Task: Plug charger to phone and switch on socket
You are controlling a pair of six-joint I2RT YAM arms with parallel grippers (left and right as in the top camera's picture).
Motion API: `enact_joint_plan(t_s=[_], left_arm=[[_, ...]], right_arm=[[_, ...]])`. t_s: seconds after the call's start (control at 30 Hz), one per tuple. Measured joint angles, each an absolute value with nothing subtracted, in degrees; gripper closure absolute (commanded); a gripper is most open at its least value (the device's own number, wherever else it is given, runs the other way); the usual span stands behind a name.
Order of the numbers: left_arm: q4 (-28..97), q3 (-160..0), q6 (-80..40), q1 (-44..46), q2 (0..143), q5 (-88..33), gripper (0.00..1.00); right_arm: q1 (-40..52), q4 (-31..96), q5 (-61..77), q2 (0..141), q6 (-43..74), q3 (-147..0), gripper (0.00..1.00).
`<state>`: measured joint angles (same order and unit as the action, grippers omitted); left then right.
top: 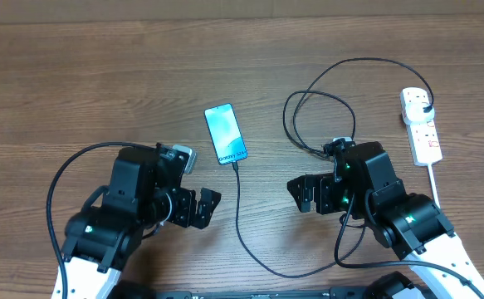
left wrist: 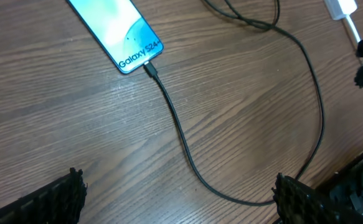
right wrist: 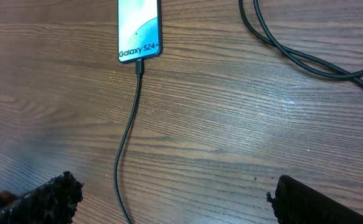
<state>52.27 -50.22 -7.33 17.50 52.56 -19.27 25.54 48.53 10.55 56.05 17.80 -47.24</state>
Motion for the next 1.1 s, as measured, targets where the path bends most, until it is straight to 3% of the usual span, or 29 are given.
enact_joint_plan(t_s=[0.23, 0.43, 0.63, 0.8, 1.1], left_arm=[[52.3, -50.2, -7.0, 17.6, 55.1, -18.8, 0.0], [53.3, -50.2, -4.8, 17.6, 53.3, -10.9, 0.0], [54.8, -49.8, -4.0, 16.9, 41.0, -7.7, 0.0], [52.2, -47.0, -4.0, 11.2, 28.3, -6.3, 0.0], [35.5, -30.3, -3.8, 0.7, 13.4, -5.5, 0.01]], right_arm=[[25.5, 48.5, 10.6, 56.1, 17.8, -47.2, 0.0], [25.5, 48.5, 10.6, 56.1, 17.8, -47.2, 0.0], [25.5, 48.6, 10.6, 56.2, 17.8, -47.2, 0.0], [25.5, 48.6, 10.6, 56.2, 17.8, -47.2, 0.0], [25.5, 48.5, 10.7, 56.2, 17.8, -47.2, 0.0]])
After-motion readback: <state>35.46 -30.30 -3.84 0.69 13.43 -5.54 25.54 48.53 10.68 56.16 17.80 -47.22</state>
